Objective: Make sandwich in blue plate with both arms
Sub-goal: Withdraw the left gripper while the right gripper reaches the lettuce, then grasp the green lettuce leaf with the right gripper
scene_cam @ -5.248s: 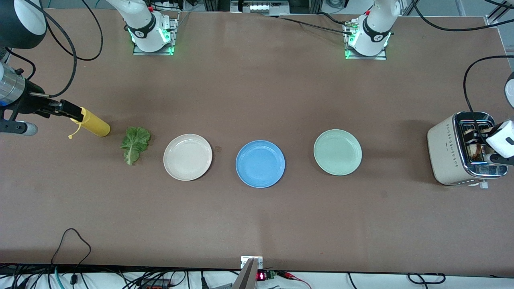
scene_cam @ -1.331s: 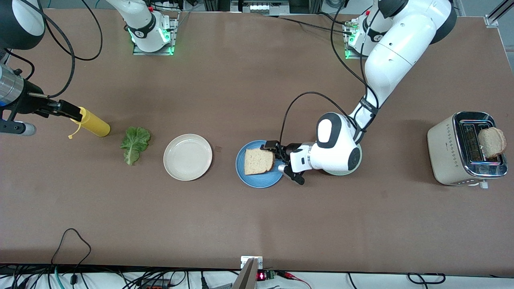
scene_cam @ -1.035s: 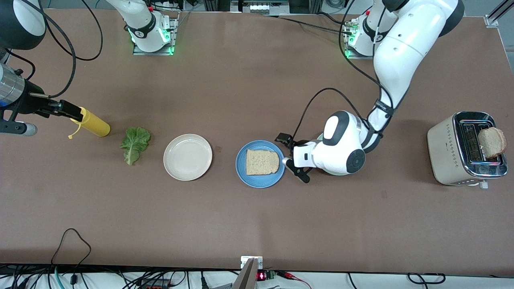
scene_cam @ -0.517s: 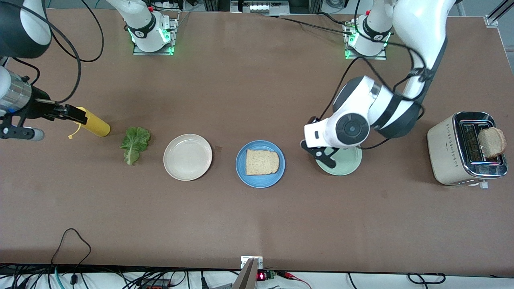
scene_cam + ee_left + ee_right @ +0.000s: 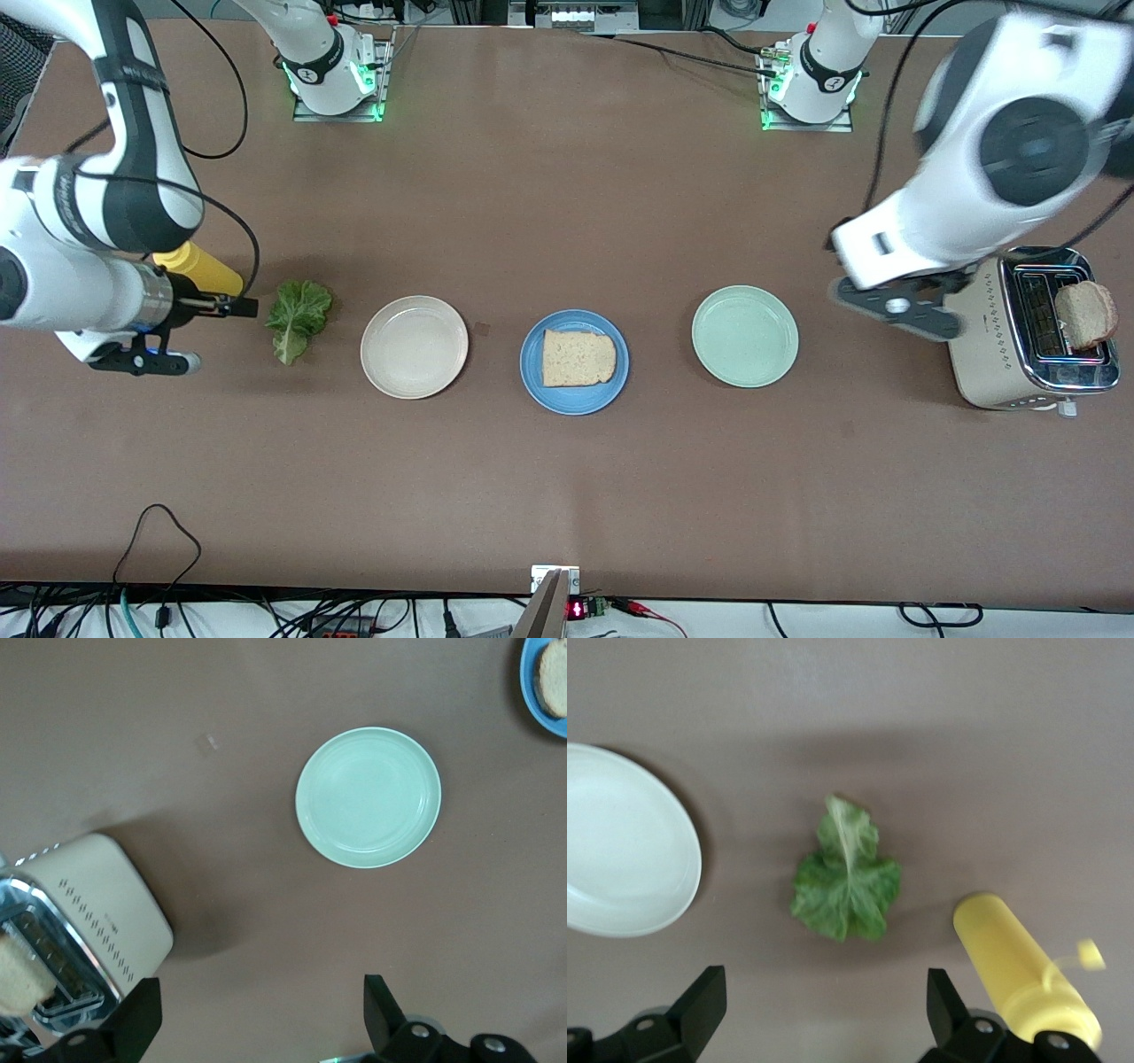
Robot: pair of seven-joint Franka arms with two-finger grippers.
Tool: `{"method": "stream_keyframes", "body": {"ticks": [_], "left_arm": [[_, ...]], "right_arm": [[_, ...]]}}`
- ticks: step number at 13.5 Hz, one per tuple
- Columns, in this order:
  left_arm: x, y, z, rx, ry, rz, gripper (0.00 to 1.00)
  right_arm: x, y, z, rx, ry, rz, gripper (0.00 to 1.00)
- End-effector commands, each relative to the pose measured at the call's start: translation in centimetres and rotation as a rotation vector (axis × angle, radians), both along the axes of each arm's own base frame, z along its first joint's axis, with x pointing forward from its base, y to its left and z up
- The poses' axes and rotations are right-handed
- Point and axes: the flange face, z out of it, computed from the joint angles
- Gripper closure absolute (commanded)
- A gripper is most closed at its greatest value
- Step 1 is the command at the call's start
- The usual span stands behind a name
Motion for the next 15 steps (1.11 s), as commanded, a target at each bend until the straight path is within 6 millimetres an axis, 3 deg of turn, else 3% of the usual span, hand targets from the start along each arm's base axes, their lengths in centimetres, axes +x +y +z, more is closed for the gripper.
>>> {"method": "stream_keyframes", "body": {"ticks": [1, 3, 6, 8, 10, 15], "left_arm": [[-0.4, 4.9, 3.0, -0.045, -0.030, 0.124, 0.00], [-2.4, 8.4, 3.5, -0.106, -0.063, 0.204, 0.00], [-5.7, 10.8, 3.4, -0.118, -0.168, 0.240, 0.00], [-8.0, 10.5, 3.6, -0.122, -0.189, 0.234, 0.00], [-8.2, 9.4, 3.7, -0.117, -0.166, 0.224, 0.00], [-8.3, 9.3, 3.7, -0.115, -0.150, 0.216, 0.00]], "right_arm": [[1.1, 0.2, -2.7, -0.001, -0.048, 0.005, 0.00], [1.6, 0.2, -5.6, 0.002, -0.073, 0.005, 0.00], [1.8, 0.6, -9.4, 0.006, -0.093, 0.008, 0.00], [1.1, 0.6, -12.4, 0.009, -0.101, 0.010, 0.00], [0.1, 0.7, -14.4, 0.010, -0.108, 0.016, 0.00], [-1.8, 0.4, -16.4, 0.010, -0.065, 0.024, 0.00]]}}
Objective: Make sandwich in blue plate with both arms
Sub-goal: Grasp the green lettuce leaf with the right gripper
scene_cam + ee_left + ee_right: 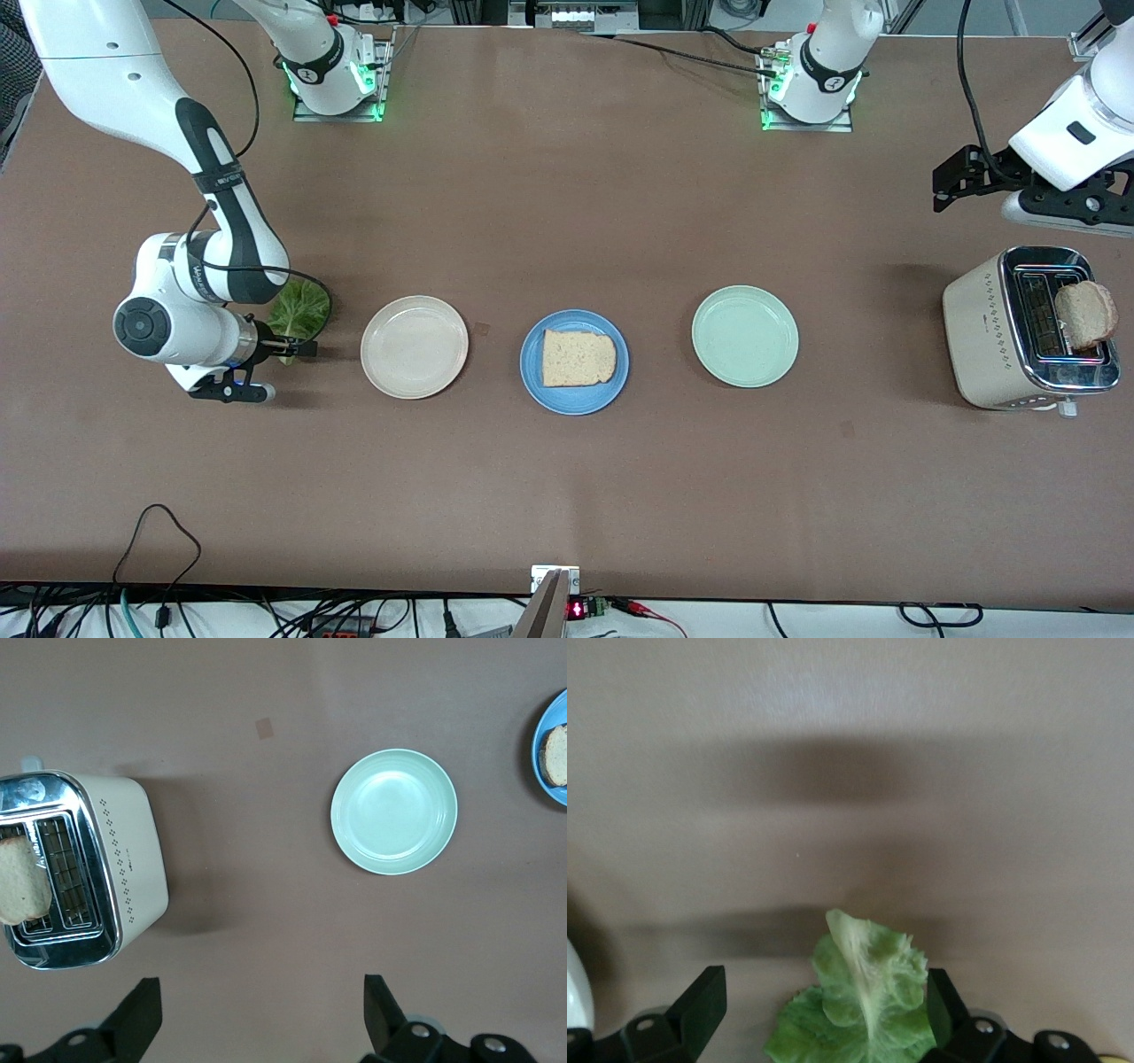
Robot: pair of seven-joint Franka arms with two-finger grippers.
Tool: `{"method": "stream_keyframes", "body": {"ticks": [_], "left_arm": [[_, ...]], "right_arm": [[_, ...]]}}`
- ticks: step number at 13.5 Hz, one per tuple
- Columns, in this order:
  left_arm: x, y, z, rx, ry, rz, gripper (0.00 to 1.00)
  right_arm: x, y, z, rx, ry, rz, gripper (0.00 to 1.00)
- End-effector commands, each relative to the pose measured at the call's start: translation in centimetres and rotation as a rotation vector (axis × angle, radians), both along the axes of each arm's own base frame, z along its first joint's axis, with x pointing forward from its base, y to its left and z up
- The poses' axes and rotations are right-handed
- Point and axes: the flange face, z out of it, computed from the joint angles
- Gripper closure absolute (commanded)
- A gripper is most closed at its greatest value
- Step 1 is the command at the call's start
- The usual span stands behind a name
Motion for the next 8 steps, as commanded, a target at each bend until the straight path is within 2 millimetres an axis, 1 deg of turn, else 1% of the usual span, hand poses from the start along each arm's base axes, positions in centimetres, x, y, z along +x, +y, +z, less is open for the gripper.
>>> {"method": "stream_keyframes", "body": {"ticks": [1, 3, 4, 6, 8], "left_arm": [[-0.4, -0.1, 0.1, -0.012, 0.001, -0.001, 0.00], [-0.6, 0.0, -0.1, -0.011, 0.023, 0.000, 0.00], [-0.7, 0.0, -0.1, -0.011, 0.026, 0.000, 0.00], [-0.7, -0.1, 0.3, -0.011, 0.021, -0.001, 0.00], [-0.7, -0.1, 0.2, -0.011, 0.024, 0.000, 0.00]], "right_arm": [[-0.9, -0.2, 0.2, -0.003, -0.003, 0.023, 0.00], [-0.9, -0.8, 0.1, 0.005, 0.000, 0.066, 0.00], [-0.9, -0.9, -0.2, 0.007, 0.005, 0.077, 0.02], [-1.0, -1.1, -0.8, 0.008, 0.006, 0.079, 0.11], [-1.0, -1.0, -1.6, 0.002, 0.011, 0.091, 0.23]]}}
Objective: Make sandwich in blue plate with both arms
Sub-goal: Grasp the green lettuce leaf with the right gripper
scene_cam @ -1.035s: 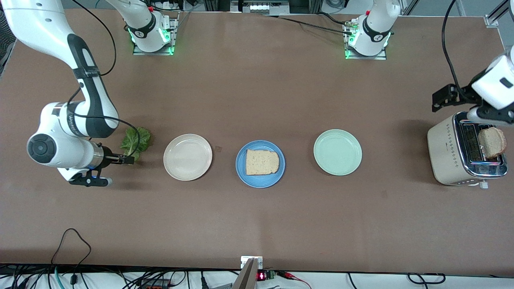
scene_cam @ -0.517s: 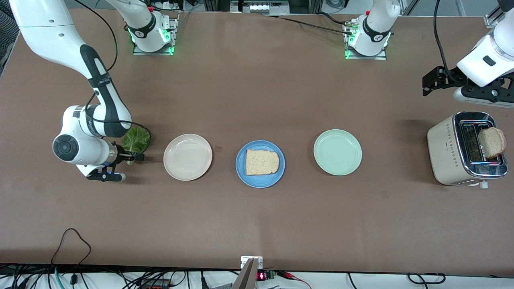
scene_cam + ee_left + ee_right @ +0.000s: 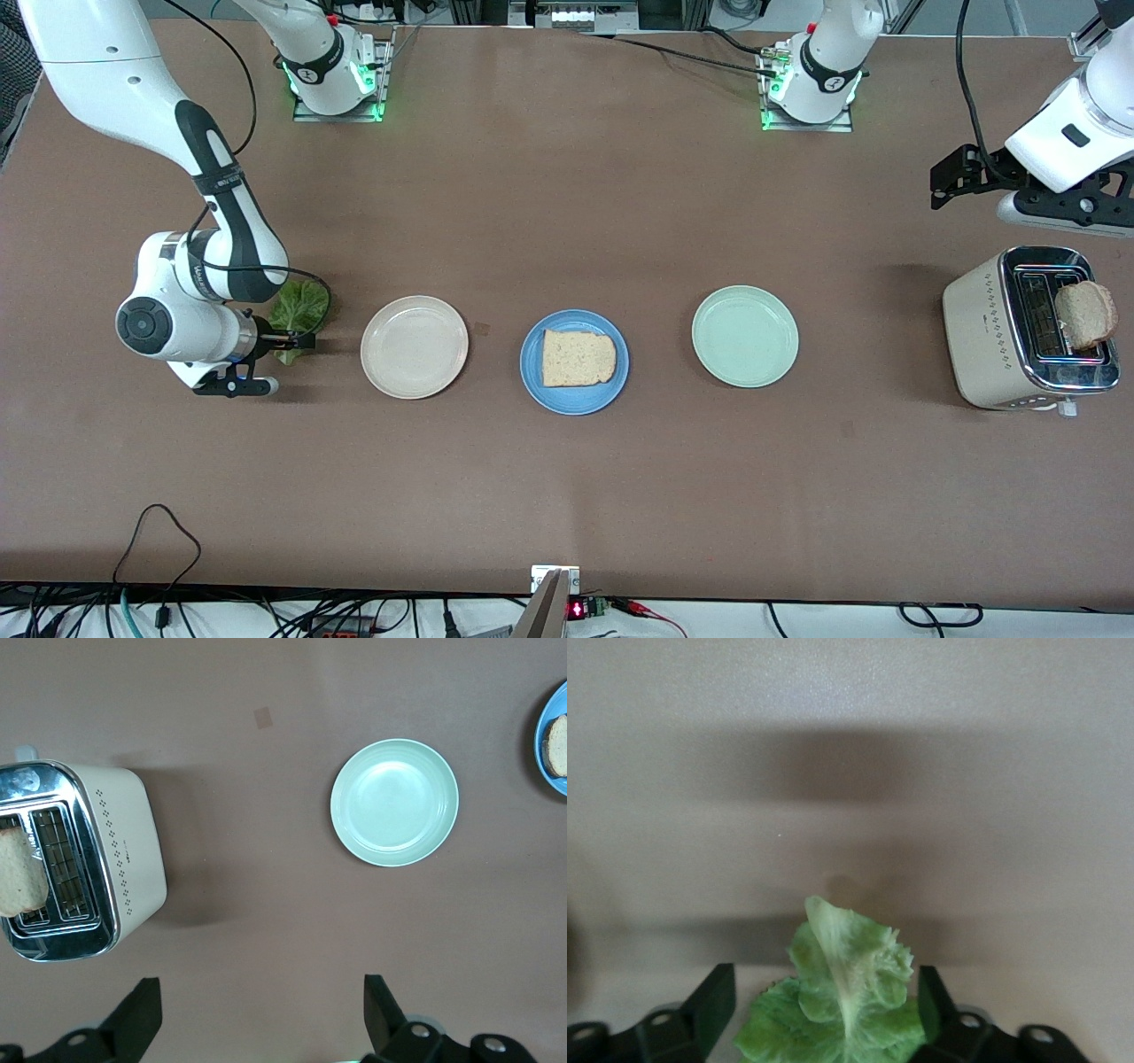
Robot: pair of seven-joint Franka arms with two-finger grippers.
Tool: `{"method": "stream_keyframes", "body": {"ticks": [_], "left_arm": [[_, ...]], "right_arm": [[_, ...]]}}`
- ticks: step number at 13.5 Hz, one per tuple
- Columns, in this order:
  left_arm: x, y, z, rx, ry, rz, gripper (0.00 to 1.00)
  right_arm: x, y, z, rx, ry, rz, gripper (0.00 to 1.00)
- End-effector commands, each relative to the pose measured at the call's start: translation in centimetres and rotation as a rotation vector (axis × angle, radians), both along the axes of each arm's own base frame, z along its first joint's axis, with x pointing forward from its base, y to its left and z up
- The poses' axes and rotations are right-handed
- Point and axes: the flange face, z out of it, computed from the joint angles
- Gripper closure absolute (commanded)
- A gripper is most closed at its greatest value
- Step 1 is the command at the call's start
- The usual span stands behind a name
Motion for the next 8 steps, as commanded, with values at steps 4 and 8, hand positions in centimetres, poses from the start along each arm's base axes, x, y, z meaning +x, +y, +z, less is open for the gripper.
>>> {"method": "stream_keyframes", "body": {"ticks": [4, 8], "left_arm": [[-0.44, -0.10, 0.39, -0.012, 0.005, -0.002, 0.00], [-0.44, -0.10, 0.39, -0.012, 0.005, -0.001, 0.00]], "right_arm": [[-0.34, -0.28, -1.28, -0.017, -0.005, 0.051, 0.53], [-0.21, -0.76, -1.21, -0.009, -0.005, 0.088, 0.96]]}}
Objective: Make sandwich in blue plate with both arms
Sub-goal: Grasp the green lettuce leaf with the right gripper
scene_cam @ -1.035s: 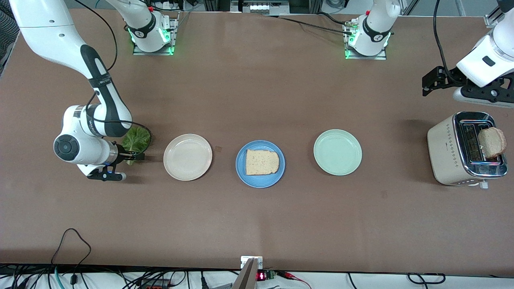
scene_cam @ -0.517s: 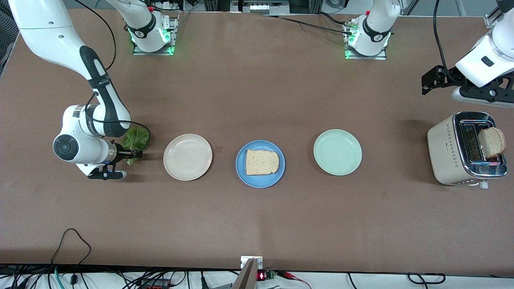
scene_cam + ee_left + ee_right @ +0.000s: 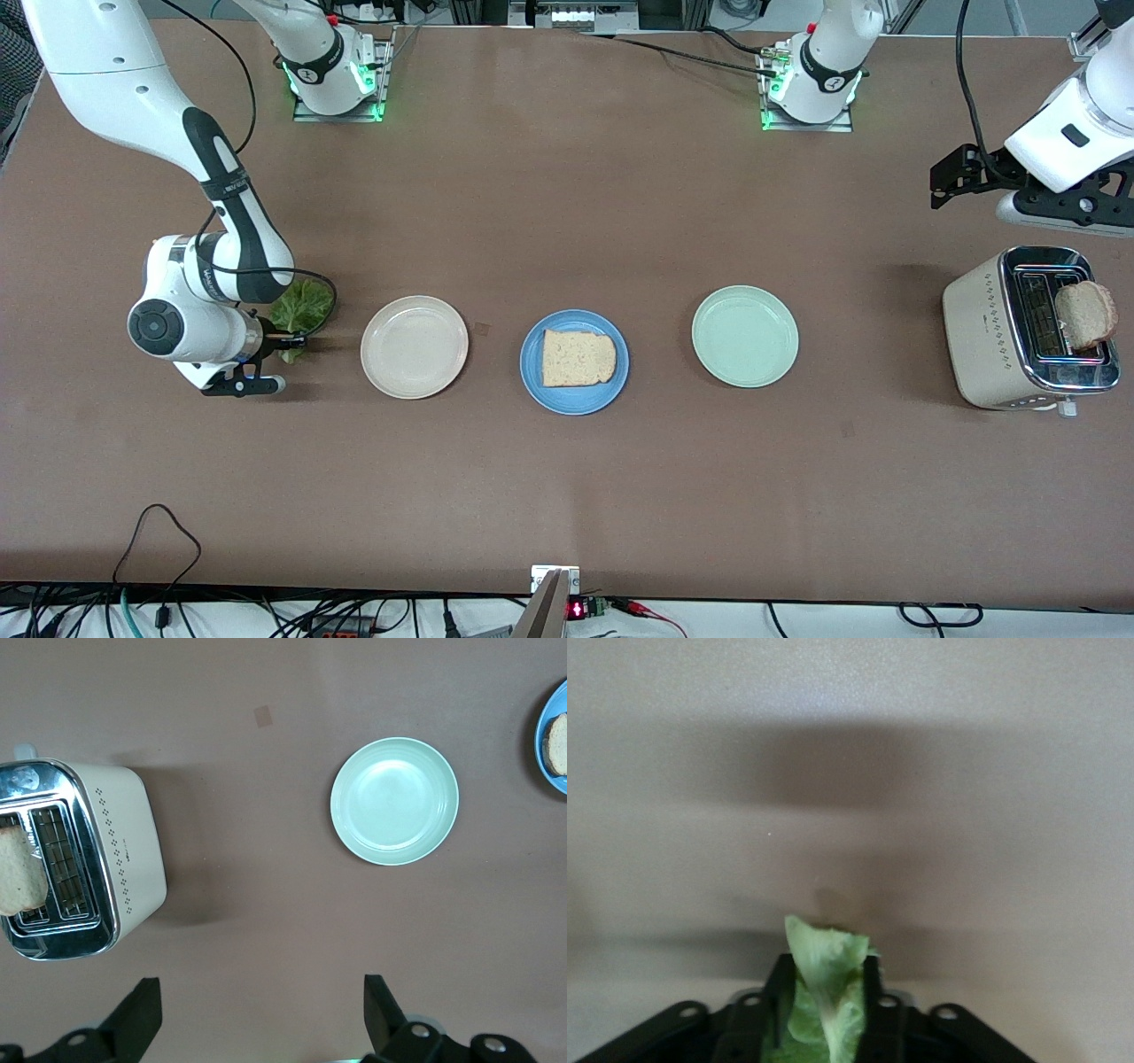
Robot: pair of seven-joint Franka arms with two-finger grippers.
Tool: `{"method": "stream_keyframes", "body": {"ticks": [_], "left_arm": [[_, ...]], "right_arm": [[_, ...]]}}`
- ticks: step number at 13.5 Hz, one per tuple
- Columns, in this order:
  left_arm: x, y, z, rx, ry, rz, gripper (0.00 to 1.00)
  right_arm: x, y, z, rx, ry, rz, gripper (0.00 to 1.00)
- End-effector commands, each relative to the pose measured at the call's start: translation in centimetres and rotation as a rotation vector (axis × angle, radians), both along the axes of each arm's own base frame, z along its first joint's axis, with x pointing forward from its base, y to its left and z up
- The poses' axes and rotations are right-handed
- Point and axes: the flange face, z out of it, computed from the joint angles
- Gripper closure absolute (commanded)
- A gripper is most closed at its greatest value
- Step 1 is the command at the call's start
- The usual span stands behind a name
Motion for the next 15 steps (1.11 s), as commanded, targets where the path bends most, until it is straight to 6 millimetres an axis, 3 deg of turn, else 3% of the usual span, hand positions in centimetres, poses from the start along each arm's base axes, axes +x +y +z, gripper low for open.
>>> {"method": "stream_keyframes", "body": {"ticks": [1, 4, 8, 11, 14, 15], "left_arm": [[-0.4, -0.1, 0.4, -0.012, 0.003, -0.002, 0.00], [-0.2, -0.3, 0.8, -0.012, -0.006, -0.005, 0.00], [0.0, -0.3, 0.7, -0.012, -0.005, -0.005, 0.00], [0.0, -0.3, 0.7, -0.012, -0.004, -0.004, 0.00], [0.0, -0.3, 0.7, -0.012, -0.004, -0.002, 0.00], [0.0, -0.3, 0.7, -0.012, -0.004, -0.002, 0.00]], "right_arm": [[0.1, -0.9, 0.2, 0.001, -0.009, 0.038, 1.00], [0.4, -0.9, 0.5, 0.003, -0.014, 0.040, 1.00], [2.1, -0.1, 3.2, 0.010, -0.039, 0.024, 1.00], [3.3, 0.6, 6.1, 0.033, -0.014, -0.097, 1.00], [4.2, 3.8, 8.4, 0.113, 0.018, -0.256, 1.00], [4.4, 5.8, 9.3, 0.123, 0.024, -0.303, 1.00]]}}
